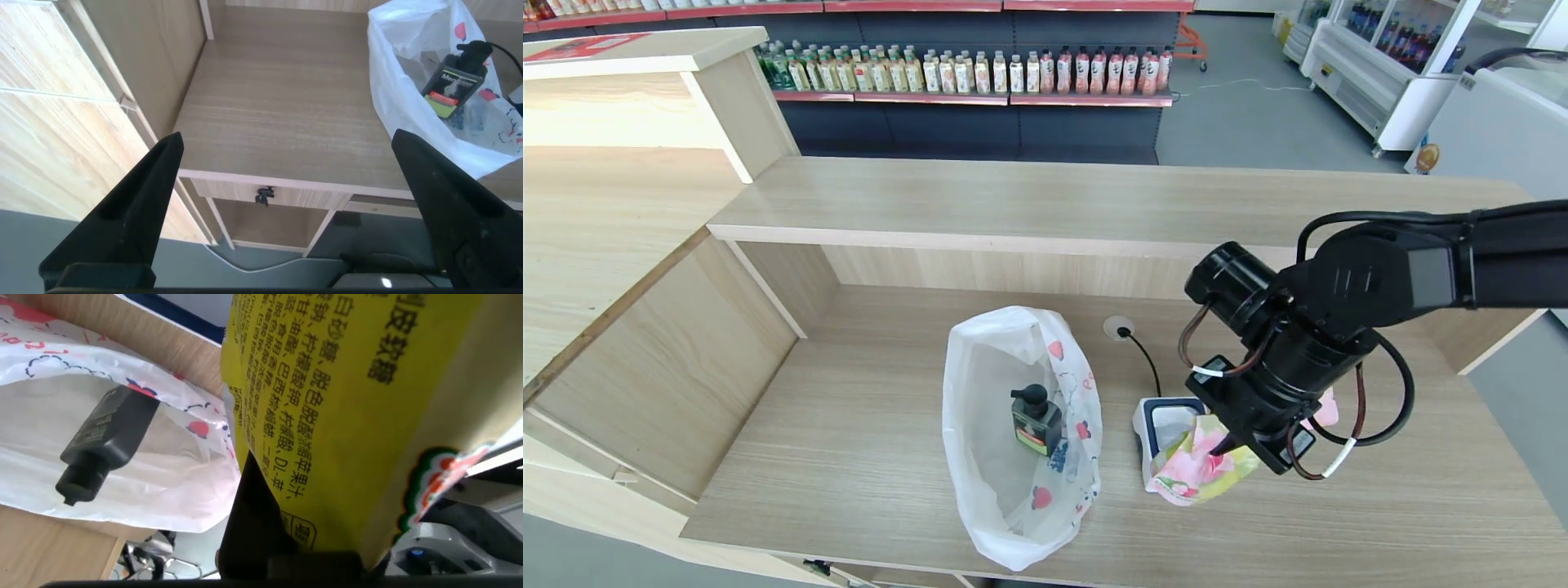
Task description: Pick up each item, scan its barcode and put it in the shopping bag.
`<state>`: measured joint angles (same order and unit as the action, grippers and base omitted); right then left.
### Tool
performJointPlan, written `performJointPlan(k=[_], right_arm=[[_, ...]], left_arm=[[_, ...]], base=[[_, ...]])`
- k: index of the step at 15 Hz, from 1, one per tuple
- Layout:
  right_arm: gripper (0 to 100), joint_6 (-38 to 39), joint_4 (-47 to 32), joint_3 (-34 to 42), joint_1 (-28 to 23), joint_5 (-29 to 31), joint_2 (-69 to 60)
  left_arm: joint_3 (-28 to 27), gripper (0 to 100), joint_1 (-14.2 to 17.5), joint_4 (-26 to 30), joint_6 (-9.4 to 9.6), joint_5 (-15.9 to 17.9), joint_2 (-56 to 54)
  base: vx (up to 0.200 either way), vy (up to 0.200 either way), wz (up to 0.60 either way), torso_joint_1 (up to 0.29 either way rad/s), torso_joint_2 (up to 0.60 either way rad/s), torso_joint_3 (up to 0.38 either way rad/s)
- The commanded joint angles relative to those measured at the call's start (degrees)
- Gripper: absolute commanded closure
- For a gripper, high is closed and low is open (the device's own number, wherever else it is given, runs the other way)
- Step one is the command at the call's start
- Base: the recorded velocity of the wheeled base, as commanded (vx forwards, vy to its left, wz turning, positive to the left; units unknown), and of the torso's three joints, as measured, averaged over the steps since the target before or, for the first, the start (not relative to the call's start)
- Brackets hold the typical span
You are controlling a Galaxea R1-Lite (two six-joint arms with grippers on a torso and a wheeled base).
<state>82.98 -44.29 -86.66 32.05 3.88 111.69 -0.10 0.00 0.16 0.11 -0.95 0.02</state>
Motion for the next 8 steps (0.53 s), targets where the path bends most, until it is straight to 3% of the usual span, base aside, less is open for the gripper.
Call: performJointPlan(k=[1,8], right_arm=[[100,0.0,0.2,-2.1,-0.1,0.0,1.6],[100,0.1,0.3,-4.6,0.5,-0.4,4.7]], left_arm=[[0.0,0,0.0,0.0,0.07,0.0,0.0],[0.0,0,0.0,0.0,-0.02,0.0,0.0]], base=[[0.0,0.0,0.0,0.0,0.0,0.0],[0.0,0.0,0.0,0.0,0.0,0.0]])
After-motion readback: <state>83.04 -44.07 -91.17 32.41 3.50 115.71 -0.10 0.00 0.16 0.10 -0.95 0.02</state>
